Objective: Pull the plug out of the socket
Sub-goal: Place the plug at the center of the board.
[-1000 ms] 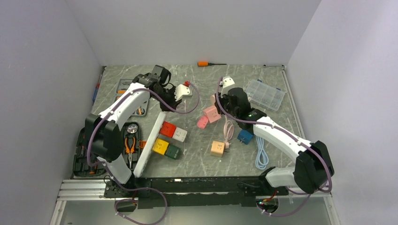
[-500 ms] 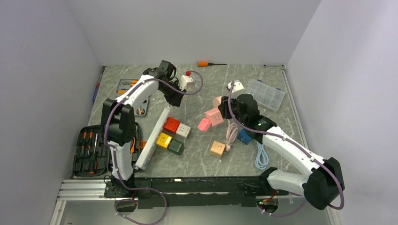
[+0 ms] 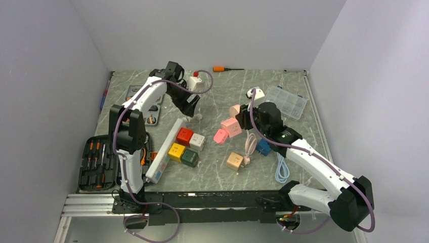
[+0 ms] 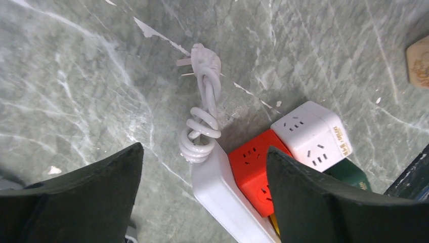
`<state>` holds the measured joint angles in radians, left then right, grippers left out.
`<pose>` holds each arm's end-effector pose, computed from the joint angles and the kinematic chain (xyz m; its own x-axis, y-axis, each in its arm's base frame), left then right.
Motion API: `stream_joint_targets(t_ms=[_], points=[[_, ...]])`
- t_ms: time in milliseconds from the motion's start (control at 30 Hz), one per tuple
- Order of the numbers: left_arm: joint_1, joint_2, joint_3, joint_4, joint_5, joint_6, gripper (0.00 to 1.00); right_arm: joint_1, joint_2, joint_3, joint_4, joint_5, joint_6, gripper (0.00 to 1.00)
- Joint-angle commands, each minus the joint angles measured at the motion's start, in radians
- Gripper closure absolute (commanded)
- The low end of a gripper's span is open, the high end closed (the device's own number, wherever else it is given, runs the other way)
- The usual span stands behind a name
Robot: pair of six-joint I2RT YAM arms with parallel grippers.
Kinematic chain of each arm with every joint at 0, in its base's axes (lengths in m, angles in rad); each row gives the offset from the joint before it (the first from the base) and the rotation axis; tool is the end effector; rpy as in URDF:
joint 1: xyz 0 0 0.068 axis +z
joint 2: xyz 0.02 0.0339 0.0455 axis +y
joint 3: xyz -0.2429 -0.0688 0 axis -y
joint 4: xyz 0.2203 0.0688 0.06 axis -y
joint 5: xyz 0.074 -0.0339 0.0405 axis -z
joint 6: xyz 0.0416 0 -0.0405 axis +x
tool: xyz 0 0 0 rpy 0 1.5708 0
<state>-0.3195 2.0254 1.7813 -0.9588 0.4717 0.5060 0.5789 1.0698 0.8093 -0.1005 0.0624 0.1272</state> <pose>0.3690 -0.1420 0.2331 -0.5640 0.6414 -0.5201 0.8098 0.5528 -0.1965 0.2021 0.1290 0.2870 -0.3563 -0.0817 -0.9308 -0.4557 0.8849 0.0968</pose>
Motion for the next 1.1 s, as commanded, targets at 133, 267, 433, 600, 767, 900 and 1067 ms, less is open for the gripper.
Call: stream_joint_targets(t_ms=[133,267,433,600,767,900,1067], points=[[-0.004,-0.327,0.090,-0.002,-0.082,0.001,0.01,-0.002,-0.096,0.076,0.110,0.001,-0.028,1.00],[-0.010,-0.415,-0.045,0.020,-0.081,0.041,0.01,-0.003,-0.096,0.099,0.130,-0.022,-0.044,1.00],[-0.013,-0.387,0.092,-0.108,0.241,-0.074,0.01,-0.003,-0.094,0.115,0.155,-0.051,-0.043,1.00],[-0.042,-0.545,-0.152,0.271,0.369,-0.311,0.01,0.001,-0.057,0.158,0.160,-0.081,-0.048,1.00],[-0.107,-0.546,-0.206,0.331,0.393,-0.412,0.01,0.012,-0.033,0.180,0.180,-0.096,-0.052,1.00],[-0.159,-0.553,-0.268,0.420,0.365,-0.474,0.01,0.028,-0.006,0.204,0.181,-0.105,-0.060,1.00],[-0.210,-0.553,-0.338,0.537,0.299,-0.585,0.01,0.048,0.011,0.225,0.183,-0.106,-0.068,1.00]])
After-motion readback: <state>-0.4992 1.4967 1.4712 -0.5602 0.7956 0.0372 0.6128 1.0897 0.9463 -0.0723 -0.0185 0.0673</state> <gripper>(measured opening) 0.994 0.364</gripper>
